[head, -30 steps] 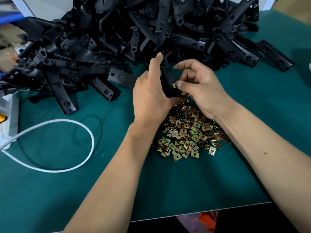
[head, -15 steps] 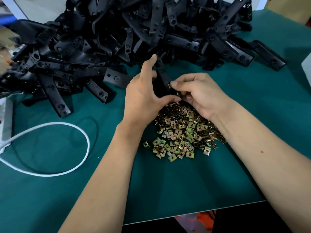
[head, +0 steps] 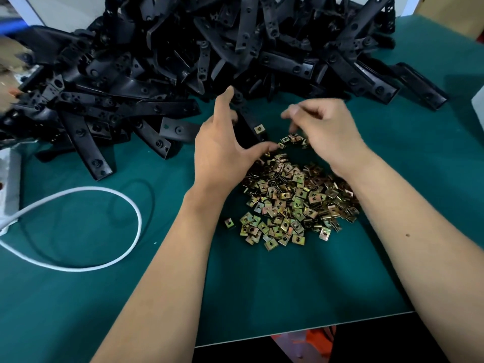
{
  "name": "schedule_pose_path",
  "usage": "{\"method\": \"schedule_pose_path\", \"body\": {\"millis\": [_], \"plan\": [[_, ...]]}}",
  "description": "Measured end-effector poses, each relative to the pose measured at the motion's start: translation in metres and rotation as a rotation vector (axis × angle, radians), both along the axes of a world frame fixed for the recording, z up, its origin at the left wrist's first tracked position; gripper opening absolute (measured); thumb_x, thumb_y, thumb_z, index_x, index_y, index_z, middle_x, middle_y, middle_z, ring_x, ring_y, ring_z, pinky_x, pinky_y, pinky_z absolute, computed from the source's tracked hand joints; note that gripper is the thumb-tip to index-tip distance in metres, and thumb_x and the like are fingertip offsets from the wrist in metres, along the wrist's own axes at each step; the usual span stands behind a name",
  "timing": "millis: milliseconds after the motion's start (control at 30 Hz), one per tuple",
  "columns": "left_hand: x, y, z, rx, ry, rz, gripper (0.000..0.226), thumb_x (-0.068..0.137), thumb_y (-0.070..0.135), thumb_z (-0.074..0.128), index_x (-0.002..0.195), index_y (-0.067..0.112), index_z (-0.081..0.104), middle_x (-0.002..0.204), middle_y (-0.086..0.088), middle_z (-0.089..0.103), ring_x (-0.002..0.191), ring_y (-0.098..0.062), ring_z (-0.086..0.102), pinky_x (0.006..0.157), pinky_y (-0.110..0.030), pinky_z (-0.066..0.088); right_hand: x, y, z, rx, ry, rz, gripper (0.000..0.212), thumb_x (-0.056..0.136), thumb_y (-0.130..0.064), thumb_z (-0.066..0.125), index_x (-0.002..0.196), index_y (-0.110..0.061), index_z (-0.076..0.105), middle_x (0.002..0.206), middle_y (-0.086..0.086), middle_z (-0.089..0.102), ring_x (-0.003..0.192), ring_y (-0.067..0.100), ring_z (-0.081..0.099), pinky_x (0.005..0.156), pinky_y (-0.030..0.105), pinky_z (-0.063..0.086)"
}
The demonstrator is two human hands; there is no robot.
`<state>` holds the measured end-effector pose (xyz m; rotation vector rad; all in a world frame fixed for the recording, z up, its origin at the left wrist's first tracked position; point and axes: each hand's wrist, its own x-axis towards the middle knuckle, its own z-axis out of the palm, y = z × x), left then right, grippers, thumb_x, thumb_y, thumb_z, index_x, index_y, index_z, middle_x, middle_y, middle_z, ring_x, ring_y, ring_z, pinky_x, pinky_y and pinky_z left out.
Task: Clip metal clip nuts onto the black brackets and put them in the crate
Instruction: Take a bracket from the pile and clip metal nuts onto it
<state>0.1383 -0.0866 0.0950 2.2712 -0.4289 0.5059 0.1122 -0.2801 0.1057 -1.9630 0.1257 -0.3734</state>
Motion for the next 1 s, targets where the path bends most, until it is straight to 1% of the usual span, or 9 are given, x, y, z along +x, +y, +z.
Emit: {"method": "schedule_pose_path", "body": {"millis": [167, 267, 367, 467, 633, 733, 833, 900, 1000], "plan": [[0.004, 0.006, -0.006, -0.055, 0.047, 0.072, 0.117, 0.062, 0.063, 0.09, 0.155, 0.019, 0.034, 0.116, 0.003, 0.068, 0.111, -0.013, 0.059, 0.093, -0.018, 0.039, 0.001, -0.016, -0.002, -0.383, 0.031, -0.033, 0.017, 0.1, -0.021, 0.064, 0.101, -0.025, 0.08, 0.089, -0.018, 0.07, 0.091, 0.005, 0.064, 0.076, 0.003, 0.038], [0.006, 0.008, -0.006, -0.065, 0.064, 0.082, 0.116, 0.062, 0.062, 0.09, 0.154, 0.019, 0.034, 0.112, 0.006, 0.066, 0.106, -0.01, 0.057, 0.091, -0.02, 0.041, 0.001, -0.016, -0.004, -0.572, 0.091, 0.042, 0.016, 0.095, -0.029, 0.071, 0.11, -0.028, 0.078, 0.098, -0.006, 0.066, 0.099, 0.016, 0.06, 0.088, 0.026, 0.043], [0.006, 0.007, -0.007, -0.068, 0.077, 0.078, 0.116, 0.062, 0.062, 0.091, 0.154, 0.018, 0.035, 0.111, 0.007, 0.066, 0.107, -0.01, 0.059, 0.092, -0.021, 0.042, 0.002, -0.014, -0.006, -0.706, 0.135, 0.079, 0.023, 0.095, -0.037, 0.072, 0.117, -0.036, 0.074, 0.105, 0.004, 0.06, 0.107, 0.029, 0.052, 0.101, 0.04, 0.041], [0.005, 0.005, -0.008, -0.066, 0.079, 0.065, 0.116, 0.062, 0.061, 0.091, 0.155, 0.018, 0.035, 0.116, 0.003, 0.068, 0.112, -0.014, 0.06, 0.094, -0.021, 0.041, 0.001, -0.012, -0.006, -0.714, 0.112, 0.085, 0.02, 0.094, -0.035, 0.074, 0.113, -0.039, 0.075, 0.105, 0.002, 0.055, 0.11, 0.03, 0.047, 0.1, 0.042, 0.042], [0.005, 0.005, -0.009, -0.063, 0.08, 0.031, 0.118, 0.061, 0.062, 0.09, 0.155, 0.018, 0.034, 0.118, 0.001, 0.069, 0.116, -0.016, 0.061, 0.1, -0.028, 0.047, 0.003, -0.011, -0.01, -0.712, 0.044, 0.063, 0.009, 0.09, -0.028, 0.079, 0.098, -0.029, 0.075, 0.102, -0.002, 0.056, 0.112, 0.026, 0.046, 0.093, 0.038, 0.041], [0.005, 0.006, -0.009, -0.077, 0.072, -0.02, 0.117, 0.061, 0.062, 0.091, 0.154, 0.019, 0.035, 0.116, 0.004, 0.069, 0.114, -0.013, 0.061, 0.1, -0.027, 0.048, 0.002, -0.006, -0.012, -0.553, -0.062, 0.037, 0.008, 0.092, -0.023, 0.076, 0.095, -0.026, 0.07, 0.091, -0.014, 0.063, 0.096, 0.014, 0.051, 0.082, 0.03, 0.039], [0.004, 0.005, -0.01, -0.082, 0.059, -0.1, 0.114, 0.061, 0.059, 0.092, 0.153, 0.022, 0.037, 0.108, 0.015, 0.065, 0.109, -0.002, 0.059, 0.093, -0.008, 0.04, 0.001, 0.001, -0.01, -0.194, -0.151, 0.064, 0.006, 0.093, -0.019, 0.074, 0.095, -0.02, 0.069, 0.082, -0.011, 0.072, 0.077, 0.007, 0.064, 0.072, 0.021, 0.047], [0.003, 0.005, -0.01, -0.091, 0.041, -0.157, 0.113, 0.062, 0.055, 0.094, 0.154, 0.022, 0.037, 0.108, 0.015, 0.066, 0.108, 0.002, 0.059, 0.091, 0.001, 0.035, 0.0, 0.007, -0.007, 0.007, -0.149, 0.126, 0.006, 0.094, -0.016, 0.072, 0.1, -0.017, 0.071, 0.085, -0.005, 0.077, 0.079, 0.007, 0.07, 0.071, 0.017, 0.049], [0.003, 0.005, -0.01, -0.105, 0.024, -0.23, 0.111, 0.063, 0.046, 0.096, 0.154, 0.02, 0.038, 0.109, 0.014, 0.071, 0.11, 0.005, 0.061, 0.093, 0.0, 0.035, 0.0, 0.012, -0.007, 0.195, -0.106, 0.15, 0.012, 0.097, -0.014, 0.069, 0.101, -0.021, 0.077, 0.086, -0.001, 0.078, 0.082, 0.003, 0.07, 0.067, 0.016, 0.049]]}}
